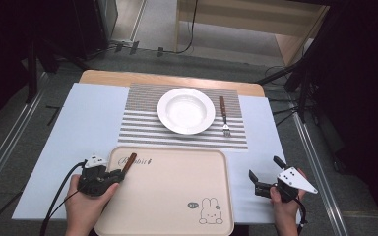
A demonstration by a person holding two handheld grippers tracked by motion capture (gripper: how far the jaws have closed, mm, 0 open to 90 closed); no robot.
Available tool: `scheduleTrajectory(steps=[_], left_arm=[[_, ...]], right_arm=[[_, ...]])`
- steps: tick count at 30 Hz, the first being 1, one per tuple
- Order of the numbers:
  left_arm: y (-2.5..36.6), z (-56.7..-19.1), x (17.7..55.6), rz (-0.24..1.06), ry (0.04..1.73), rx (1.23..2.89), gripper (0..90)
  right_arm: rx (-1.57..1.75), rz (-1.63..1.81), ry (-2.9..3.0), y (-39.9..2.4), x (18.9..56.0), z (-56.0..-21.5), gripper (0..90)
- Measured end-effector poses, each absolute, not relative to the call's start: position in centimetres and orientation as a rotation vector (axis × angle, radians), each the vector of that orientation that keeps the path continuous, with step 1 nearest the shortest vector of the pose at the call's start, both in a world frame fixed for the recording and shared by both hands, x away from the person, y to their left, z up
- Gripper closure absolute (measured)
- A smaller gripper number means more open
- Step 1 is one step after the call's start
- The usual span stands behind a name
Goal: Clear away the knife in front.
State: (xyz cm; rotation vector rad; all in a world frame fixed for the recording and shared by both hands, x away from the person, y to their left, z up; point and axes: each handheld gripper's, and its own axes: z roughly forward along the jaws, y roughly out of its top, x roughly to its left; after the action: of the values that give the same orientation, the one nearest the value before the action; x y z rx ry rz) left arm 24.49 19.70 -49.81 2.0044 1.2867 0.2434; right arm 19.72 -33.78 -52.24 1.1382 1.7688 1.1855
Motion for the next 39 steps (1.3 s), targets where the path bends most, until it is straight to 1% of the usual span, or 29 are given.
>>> scheduleTrajectory(steps=[1,2,4,7,10,11,13,15,20,26,39], left_arm=[[19.8,-49.7,24.5,0.248,1.272,1.991,69.4],[20.0,-49.6,24.6,0.242,1.246,1.97,66.5],[20.1,-49.3,24.7,0.261,1.198,1.954,66.6],[20.0,-49.2,24.6,0.319,1.048,1.958,74.7],[19.0,-49.2,24.6,0.262,0.949,2.031,87.6],[18.6,-49.2,24.5,0.25,0.931,2.055,89.1],[18.0,-49.4,24.6,0.257,0.934,2.102,89.3],[17.7,-49.6,24.8,0.255,0.952,2.11,89.4],[18.0,-49.9,25.0,0.281,1.003,2.155,89.4],[18.9,-50.2,25.2,0.246,1.02,2.138,89.5],[20.4,-50.2,25.1,0.246,1.031,2.139,89.6]], right_arm=[[1.138,1.186,1.769,-33.8,19.7,-52.2,0.0],[1.138,1.186,1.768,-33.8,19.7,-52.2,0.0],[1.138,1.186,1.768,-33.8,19.7,-52.2,0.0],[1.138,1.183,1.769,-33.8,19.7,-52.2,0.0],[1.139,1.182,1.768,-33.8,19.7,-52.2,0.0],[1.139,1.182,1.768,-33.8,19.7,-52.2,0.0],[1.14,1.18,1.768,-33.7,19.7,-52.2,0.0],[1.139,1.18,1.768,-33.7,19.7,-52.2,0.0],[1.138,1.183,1.767,-33.8,19.7,-52.2,0.0],[1.136,1.183,1.767,-33.8,19.7,-52.2,0.0],[1.135,1.181,1.771,-33.8,19.7,-52.3,0.0]])
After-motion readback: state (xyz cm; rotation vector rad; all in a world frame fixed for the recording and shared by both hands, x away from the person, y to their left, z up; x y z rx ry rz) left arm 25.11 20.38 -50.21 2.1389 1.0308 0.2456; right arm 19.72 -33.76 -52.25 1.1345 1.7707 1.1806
